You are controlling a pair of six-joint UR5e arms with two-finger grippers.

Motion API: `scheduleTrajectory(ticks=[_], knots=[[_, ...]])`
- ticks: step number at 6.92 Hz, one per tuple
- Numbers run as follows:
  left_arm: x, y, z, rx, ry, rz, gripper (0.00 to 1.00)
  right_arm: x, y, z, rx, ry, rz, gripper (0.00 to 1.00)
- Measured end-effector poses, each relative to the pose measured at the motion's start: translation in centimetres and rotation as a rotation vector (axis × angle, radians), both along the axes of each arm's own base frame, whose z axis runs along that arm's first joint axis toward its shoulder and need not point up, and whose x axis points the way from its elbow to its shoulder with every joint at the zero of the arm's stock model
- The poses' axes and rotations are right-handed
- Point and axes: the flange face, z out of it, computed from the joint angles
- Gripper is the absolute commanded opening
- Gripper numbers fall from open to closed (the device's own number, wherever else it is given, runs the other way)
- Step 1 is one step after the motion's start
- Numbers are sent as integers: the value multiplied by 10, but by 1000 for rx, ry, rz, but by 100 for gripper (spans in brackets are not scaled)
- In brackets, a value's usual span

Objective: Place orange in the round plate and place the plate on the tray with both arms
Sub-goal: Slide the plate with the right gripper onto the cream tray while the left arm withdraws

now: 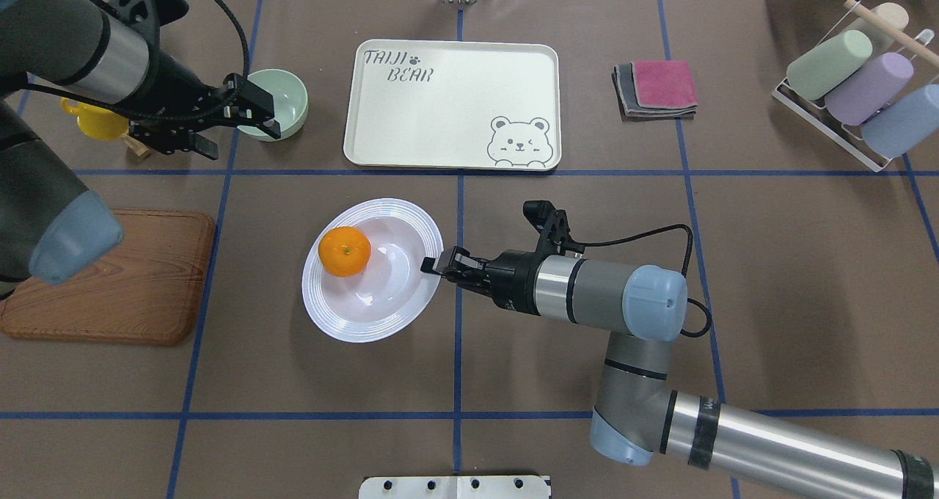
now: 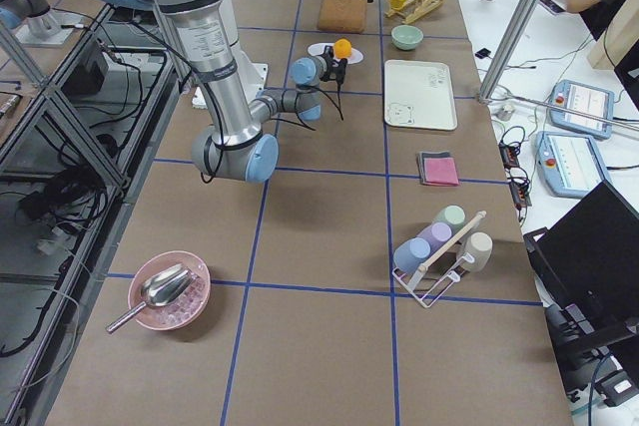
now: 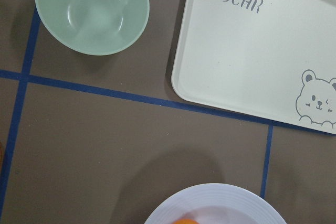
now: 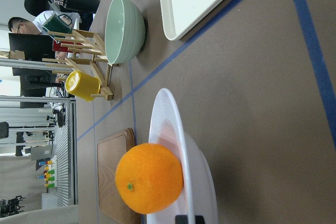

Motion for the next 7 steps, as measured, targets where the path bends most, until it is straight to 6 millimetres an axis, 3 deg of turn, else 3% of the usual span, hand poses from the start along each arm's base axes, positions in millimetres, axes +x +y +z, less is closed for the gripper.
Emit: scheduleTrajectory(ticks=[1, 3, 5, 7], knots=[[-19, -4, 20, 46, -34, 7, 97, 3, -9, -11, -38, -34, 60, 0], [-54, -11, 65, 131, -115, 34, 97, 5, -48, -26, -202, -125, 255, 0], [-66, -13, 80, 149, -140, 39, 97, 7, -101, -10, -338, -101, 435, 0], [-69, -14, 84, 148, -144, 37, 97, -1, -145, -33, -432, 40, 549, 0]])
